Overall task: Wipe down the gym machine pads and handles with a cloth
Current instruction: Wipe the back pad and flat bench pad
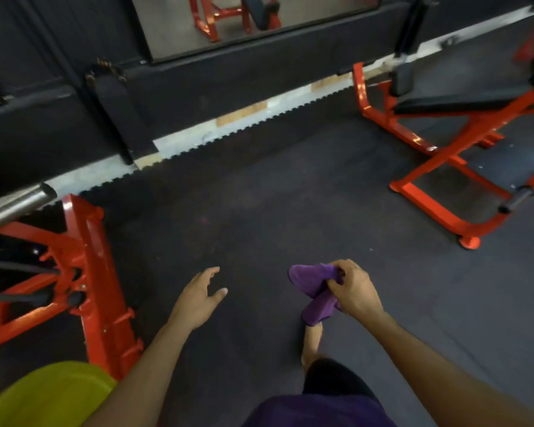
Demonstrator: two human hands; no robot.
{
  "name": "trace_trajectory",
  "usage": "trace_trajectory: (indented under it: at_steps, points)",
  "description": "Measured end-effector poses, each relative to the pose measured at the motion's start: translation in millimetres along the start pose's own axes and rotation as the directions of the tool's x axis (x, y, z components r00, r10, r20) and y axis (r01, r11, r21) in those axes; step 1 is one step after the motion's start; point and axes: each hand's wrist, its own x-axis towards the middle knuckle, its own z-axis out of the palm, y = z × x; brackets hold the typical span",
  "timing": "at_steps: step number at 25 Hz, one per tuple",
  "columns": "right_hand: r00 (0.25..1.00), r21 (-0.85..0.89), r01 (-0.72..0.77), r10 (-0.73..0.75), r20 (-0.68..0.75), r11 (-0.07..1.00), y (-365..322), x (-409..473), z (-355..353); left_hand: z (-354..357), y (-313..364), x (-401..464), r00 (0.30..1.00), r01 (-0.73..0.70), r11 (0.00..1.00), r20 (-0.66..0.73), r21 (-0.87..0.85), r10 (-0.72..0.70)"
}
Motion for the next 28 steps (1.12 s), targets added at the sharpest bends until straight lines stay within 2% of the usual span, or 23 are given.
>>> trace_trajectory:
  at_steps: [8, 12, 16, 19, 23, 26, 28]
  points:
    - [0.975, 0.094, 0.137, -0.151, 0.163, 0.986, -71.3, 250.4, 19.6, -64.4, 20.1, 191.6, 0.988, 0.15, 0.985, -0.04, 0.079, -0.148]
    - [0.934, 0.118, 0.22, -0.244, 0.259, 0.968, -124.7, 351.8, 27.8, -111.9, 26.1, 251.6, 0.96, 0.233, 0.972, -0.161, 0.005, -0.23]
    - [0.874, 0.139, 0.332, -0.359, 0.327, 0.933, -199.2, 445.5, 54.8, -149.1, 5.7, 294.1, 0.894, 0.322, 0.938, -0.284, -0.128, -0.346]
    - [0.794, 0.148, 0.431, -0.451, 0.408, 0.89, -255.6, 504.4, 91.1, -175.9, -26.1, 332.6, 0.836, 0.37, 0.899, -0.337, -0.235, -0.433]
    - [0.693, 0.103, 0.491, -0.46, 0.555, 0.865, -325.8, 573.3, 133.3, -214.8, -61.9, 379.3, 0.741, 0.459, 0.813, -0.35, -0.357, -0.572]
    - [0.642, 0.131, 0.54, -0.508, 0.574, 0.831, -387.6, 620.0, 159.9, -255.2, -81.9, 421.7, 0.743, 0.46, 0.817, -0.354, -0.346, -0.568]
    - [0.616, 0.145, 0.575, -0.542, 0.571, 0.805, -430.8, 646.5, 184.9, -287.5, -97.4, 450.7, 0.714, 0.447, 0.81, -0.393, -0.381, -0.579]
